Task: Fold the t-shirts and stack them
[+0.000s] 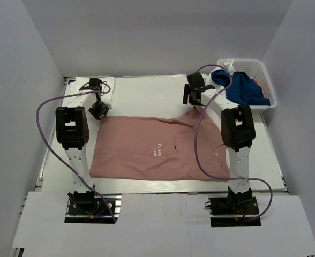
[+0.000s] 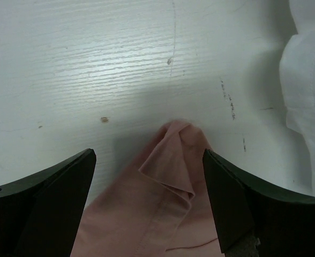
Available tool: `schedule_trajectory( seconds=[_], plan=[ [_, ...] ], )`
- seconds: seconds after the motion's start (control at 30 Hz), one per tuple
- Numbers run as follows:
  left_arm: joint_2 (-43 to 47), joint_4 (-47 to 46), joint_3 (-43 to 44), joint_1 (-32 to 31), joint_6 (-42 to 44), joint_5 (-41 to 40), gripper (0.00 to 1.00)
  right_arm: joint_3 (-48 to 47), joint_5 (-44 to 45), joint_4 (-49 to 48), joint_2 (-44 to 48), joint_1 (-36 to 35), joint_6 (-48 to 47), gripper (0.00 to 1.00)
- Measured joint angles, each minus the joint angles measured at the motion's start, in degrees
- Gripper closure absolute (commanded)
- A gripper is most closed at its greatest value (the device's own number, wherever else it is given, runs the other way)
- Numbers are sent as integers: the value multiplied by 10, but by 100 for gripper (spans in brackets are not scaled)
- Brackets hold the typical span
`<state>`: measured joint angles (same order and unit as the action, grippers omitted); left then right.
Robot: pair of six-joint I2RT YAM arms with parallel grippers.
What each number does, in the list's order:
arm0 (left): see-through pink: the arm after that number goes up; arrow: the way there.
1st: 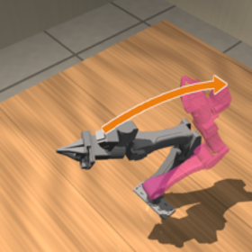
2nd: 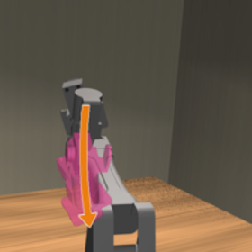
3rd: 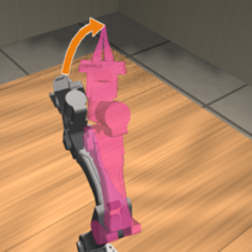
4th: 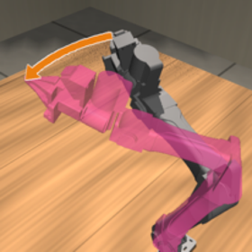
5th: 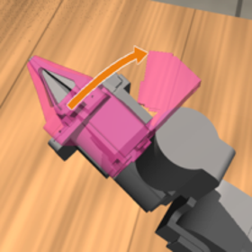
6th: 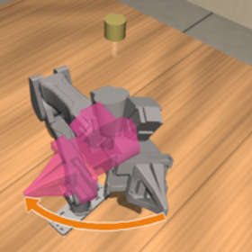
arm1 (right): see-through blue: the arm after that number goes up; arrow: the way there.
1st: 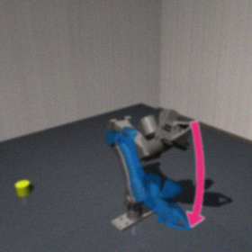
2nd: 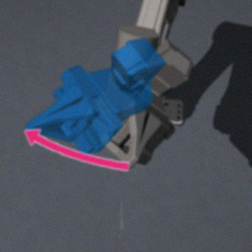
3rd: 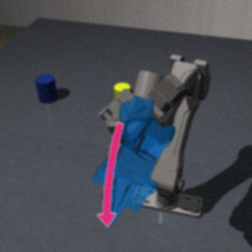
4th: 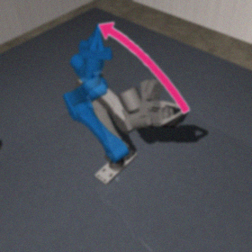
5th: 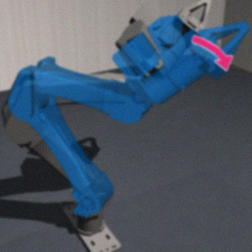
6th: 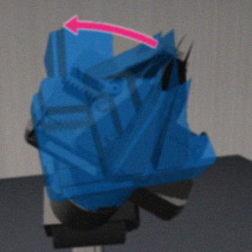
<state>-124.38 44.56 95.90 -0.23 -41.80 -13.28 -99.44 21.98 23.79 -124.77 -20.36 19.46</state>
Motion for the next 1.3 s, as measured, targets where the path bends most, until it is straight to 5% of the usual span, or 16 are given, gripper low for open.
schedule_trajectory(
  seconds=[0.23, 0.3, 0.37, 0.53, 0.63, 0.9, 1.3],
  plan=[
    [1, 7, -2, -1, 2, -11, 81, 17, 5, 1, 0, 7, 0, 18],
    [0, 10, 0, -1, 1, -11, 100, 17, 1, 0, -2, 9, -2, 32],
    [-2, 13, 4, -1, 0, -11, 100, 17, -2, 0, -5, 9, -4, 53],
    [-5, 17, 10, -1, 4, -11, 100, 15, -8, 1, -20, 12, 7, 70],
    [-3, 13, 6, -3, 7, -11, 100, 12, -7, 2, -28, 13, 9, 98],
    [52, 0, -60, -5, 12, -11, 100, 46, -20, 1, 12, 16, 10, 100],
    [249, -5, -218, -13, -34, -38, 100, 316, -31, 27, 404, 18, 33, 100]
  ],
)
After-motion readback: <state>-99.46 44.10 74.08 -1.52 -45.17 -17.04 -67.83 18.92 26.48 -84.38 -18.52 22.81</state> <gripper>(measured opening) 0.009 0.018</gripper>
